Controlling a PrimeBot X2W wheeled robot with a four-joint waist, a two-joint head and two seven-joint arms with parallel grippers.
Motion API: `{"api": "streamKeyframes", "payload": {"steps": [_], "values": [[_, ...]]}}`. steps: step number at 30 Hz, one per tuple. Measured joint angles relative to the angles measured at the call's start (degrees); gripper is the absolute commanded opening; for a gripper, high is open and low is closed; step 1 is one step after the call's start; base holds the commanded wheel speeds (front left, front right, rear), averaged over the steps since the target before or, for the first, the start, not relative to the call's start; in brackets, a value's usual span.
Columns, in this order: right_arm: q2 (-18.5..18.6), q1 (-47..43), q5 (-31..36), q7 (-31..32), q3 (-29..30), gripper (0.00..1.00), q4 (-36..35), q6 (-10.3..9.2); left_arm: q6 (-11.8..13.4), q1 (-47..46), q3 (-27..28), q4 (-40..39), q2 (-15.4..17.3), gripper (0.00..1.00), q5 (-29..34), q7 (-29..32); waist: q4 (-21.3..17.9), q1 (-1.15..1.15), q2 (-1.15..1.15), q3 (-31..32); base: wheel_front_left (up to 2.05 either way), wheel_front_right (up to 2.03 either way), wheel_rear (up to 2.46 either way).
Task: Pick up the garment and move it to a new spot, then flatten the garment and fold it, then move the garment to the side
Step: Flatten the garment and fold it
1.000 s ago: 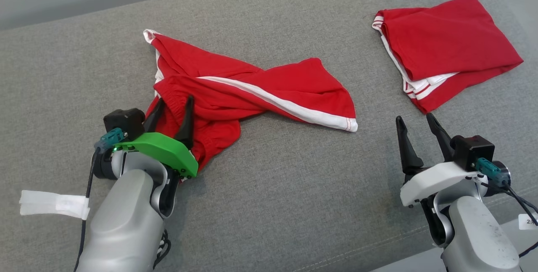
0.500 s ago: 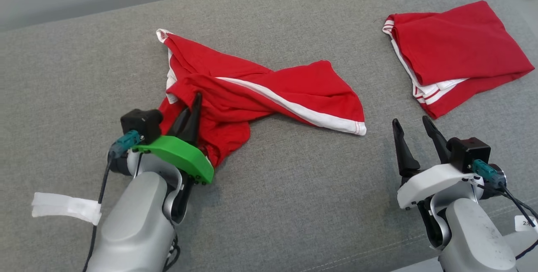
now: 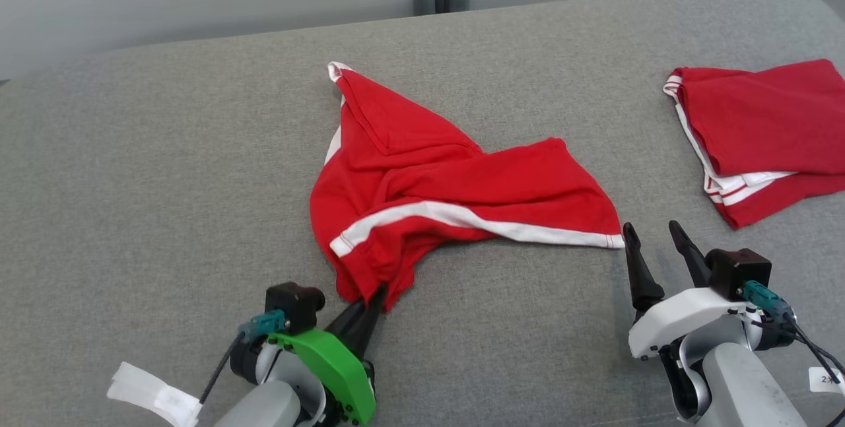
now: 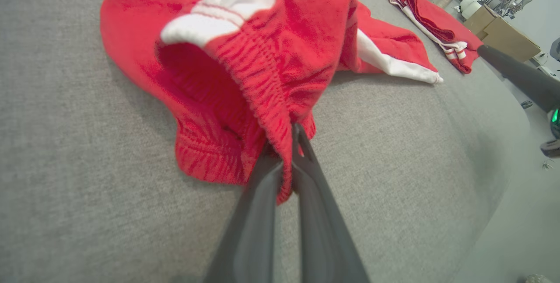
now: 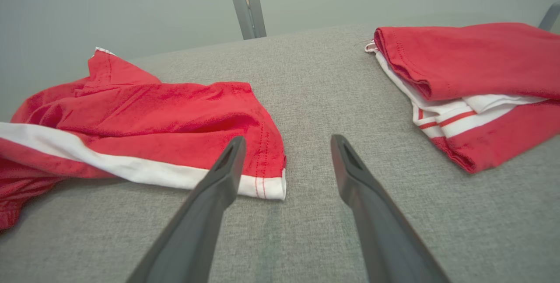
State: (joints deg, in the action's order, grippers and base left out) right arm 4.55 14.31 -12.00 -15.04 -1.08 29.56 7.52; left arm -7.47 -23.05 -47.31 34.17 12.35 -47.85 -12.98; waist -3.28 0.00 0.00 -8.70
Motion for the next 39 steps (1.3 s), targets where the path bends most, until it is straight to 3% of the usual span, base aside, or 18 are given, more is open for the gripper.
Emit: {"api": "streamKeyframes", "payload": {"steps": [6,16,18,21,22,23,30,39], "values": [[-0.3,-0.4,0.0,0.0,0.1,1.0,0.4,0.0,0.0,2.5,-5.5,-0.6,2.5,0.0,-3.0,2.3,3.1,0.0,0.0,2.2,0.0,0.0,0.0],[-0.7,-0.9,0.0,0.0,-0.3,1.0,1.3,0.0,1.0,2.4,-4.7,7.3,5.1,0.02,-2.8,-0.5,5.2,0.0,0.0,4.6,0.0,0.0,0.0],[-0.7,-1.1,0.0,0.0,-0.5,1.0,1.5,0.0,1.5,2.1,-4.3,9.9,5.5,0.11,-2.2,-1.0,5.1,0.0,0.0,5.0,0.0,0.0,0.0],[-0.7,-1.1,-0.1,0.0,-0.5,1.0,1.6,0.01,2.2,1.7,-3.0,12.6,5.5,0.46,-1.9,-1.7,4.8,0.0,0.0,5.4,0.0,0.0,0.0],[-0.7,-1.1,-0.2,0.0,-0.5,1.0,1.7,0.0,2.5,1.4,-2.6,13.4,5.3,0.96,-1.8,-1.7,4.8,0.0,0.0,5.5,0.0,0.0,0.0],[-0.6,-1.1,-0.2,0.0,-0.6,1.0,1.7,0.0,2.8,1.2,-2.3,14.1,5.0,1.0,-1.5,-1.8,4.7,0.0,0.0,5.7,0.0,0.0,0.0],[-0.6,-2.3,-0.3,0.0,-0.9,1.0,2.1,0.0,6.3,3.8,3.3,15.9,3.7,1.0,-0.4,-2.0,4.2,0.0,0.0,7.8,0.0,0.0,0.0],[-0.7,-2.5,-0.7,0.0,-4.1,1.0,2.0,0.0,11.6,11.2,14.3,8.4,3.2,1.0,7.4,-2.0,5.9,0.0,0.0,9.5,0.0,0.0,0.0]]}}
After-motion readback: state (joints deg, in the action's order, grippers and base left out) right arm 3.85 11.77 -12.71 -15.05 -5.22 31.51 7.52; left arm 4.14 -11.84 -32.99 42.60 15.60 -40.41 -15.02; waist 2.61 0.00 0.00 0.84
